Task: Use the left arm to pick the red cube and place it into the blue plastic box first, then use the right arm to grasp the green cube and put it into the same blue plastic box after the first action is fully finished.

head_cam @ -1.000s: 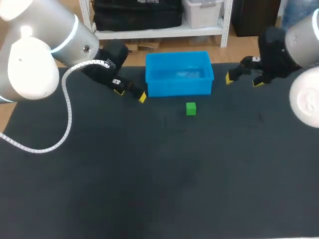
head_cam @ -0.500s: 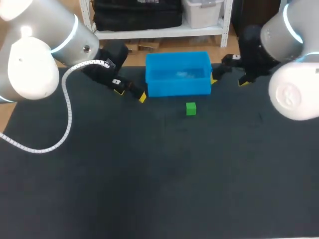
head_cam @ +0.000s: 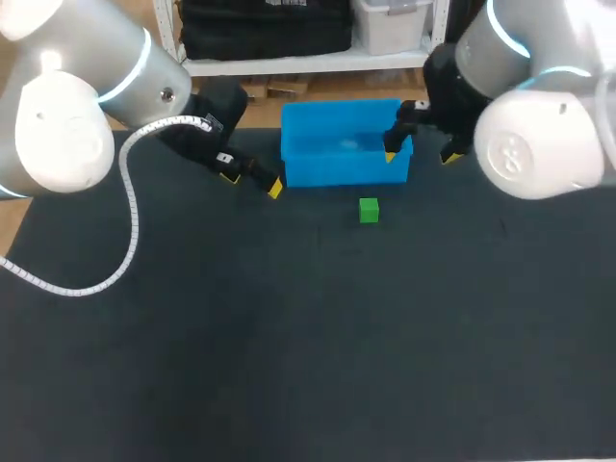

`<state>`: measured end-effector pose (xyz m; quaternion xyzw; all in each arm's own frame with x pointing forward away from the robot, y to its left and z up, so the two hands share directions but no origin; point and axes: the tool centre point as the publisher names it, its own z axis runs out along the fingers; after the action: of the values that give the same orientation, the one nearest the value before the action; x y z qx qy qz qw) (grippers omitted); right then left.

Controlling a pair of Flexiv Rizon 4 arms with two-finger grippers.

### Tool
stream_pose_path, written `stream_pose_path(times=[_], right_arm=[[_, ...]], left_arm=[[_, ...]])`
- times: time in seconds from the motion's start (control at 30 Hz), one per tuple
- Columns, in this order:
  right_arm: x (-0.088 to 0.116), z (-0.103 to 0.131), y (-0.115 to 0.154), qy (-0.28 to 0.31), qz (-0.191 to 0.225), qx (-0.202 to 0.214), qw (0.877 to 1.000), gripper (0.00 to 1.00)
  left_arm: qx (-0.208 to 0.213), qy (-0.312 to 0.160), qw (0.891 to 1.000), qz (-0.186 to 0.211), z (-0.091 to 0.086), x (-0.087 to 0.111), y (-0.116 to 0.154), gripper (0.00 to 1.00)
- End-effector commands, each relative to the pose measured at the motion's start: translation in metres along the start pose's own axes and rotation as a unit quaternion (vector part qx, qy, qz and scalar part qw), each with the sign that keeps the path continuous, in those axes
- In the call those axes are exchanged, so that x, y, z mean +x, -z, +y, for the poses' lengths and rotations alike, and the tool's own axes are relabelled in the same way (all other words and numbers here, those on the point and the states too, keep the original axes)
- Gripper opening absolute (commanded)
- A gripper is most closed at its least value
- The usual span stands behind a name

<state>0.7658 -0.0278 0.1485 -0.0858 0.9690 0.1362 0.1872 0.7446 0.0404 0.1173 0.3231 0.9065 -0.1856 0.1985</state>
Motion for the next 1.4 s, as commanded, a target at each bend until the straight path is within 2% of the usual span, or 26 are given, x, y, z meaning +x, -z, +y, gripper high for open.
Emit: stream_pose_path(times=[0.03,0.7,1.17,1.4], right_arm=[[-0.013,0.008,-0.01,-0.002,0.019,0.009,1.0,1.0],[-0.029,0.026,-0.037,0.005,0.089,0.044,0.995,1.0],[-0.016,0.024,-0.059,-0.008,0.115,0.061,0.991,1.0],[-0.009,0.029,-0.07,0.007,0.133,0.07,0.989,1.0]], left_arm=[[0.002,-0.001,1.0,-0.002,0.001,0.001,0.0,1.0],[0.002,-0.001,1.0,-0.002,0.001,0.001,0.0,1.0],[0.002,-0.001,1.0,-0.002,0.001,0.001,0.0,1.0],[0.002,-0.001,1.0,-0.002,0.001,0.001,0.0,1.0]])
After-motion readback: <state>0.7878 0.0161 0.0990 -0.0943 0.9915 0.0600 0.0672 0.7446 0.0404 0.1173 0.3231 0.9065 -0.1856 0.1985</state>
